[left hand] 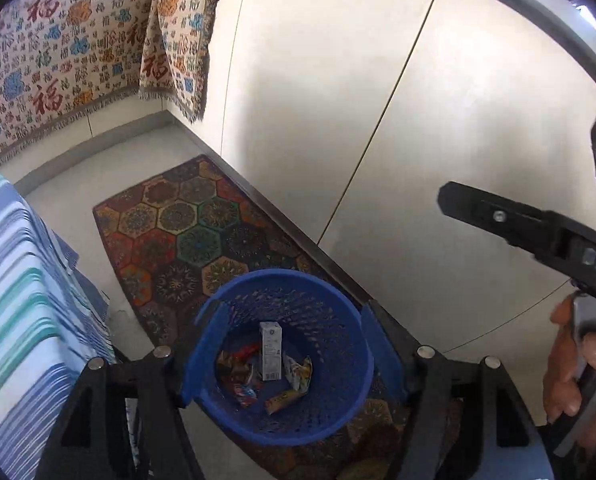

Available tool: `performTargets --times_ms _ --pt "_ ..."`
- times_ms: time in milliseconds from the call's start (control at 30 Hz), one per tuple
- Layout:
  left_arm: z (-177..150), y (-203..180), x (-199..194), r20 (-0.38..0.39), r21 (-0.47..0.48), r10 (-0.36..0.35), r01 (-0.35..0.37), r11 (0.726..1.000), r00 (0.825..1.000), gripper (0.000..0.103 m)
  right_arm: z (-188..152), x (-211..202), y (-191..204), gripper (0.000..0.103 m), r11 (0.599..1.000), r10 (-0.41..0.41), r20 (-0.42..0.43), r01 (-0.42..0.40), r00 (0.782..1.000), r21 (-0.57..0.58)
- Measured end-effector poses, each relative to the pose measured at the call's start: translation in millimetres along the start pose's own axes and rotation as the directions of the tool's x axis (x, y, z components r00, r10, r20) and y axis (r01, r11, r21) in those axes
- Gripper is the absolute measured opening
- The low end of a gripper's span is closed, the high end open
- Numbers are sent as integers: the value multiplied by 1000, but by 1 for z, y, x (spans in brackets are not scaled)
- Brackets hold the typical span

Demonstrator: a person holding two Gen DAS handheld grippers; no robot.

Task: Collect trash
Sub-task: 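Move both tools back over the table toward the pastry and plastic box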

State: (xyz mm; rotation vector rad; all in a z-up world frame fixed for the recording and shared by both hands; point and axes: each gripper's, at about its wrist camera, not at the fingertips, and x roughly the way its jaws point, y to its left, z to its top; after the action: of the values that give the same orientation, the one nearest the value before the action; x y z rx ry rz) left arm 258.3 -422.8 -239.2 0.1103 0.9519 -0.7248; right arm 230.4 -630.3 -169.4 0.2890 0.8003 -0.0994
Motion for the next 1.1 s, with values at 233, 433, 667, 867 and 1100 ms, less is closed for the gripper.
performTargets --times_ms 233,433,667,867,1100 --pt "-29 6 -75 67 22 53 -54 998 996 71 -2 -8 36 84 989 -54 59 62 997 -133" --pt "-81 53 -134 71 -48 171 -168 985 983 71 -21 -7 84 84 966 -15 73 33 997 -256" --pt "-141 134 -190 8 -173 319 -313 934 948 71 -61 -12 176 86 913 128 16 -112 992 -392" --pt "-181 195 -230 -28 -220 434 -429 876 901 71 -101 -9 275 89 838 254 -123 -281 960 -467" --pt "-210 249 -268 -38 -300 494 -481 823 869 73 -127 33 361 89 815 222 -247 -318 943 -485"
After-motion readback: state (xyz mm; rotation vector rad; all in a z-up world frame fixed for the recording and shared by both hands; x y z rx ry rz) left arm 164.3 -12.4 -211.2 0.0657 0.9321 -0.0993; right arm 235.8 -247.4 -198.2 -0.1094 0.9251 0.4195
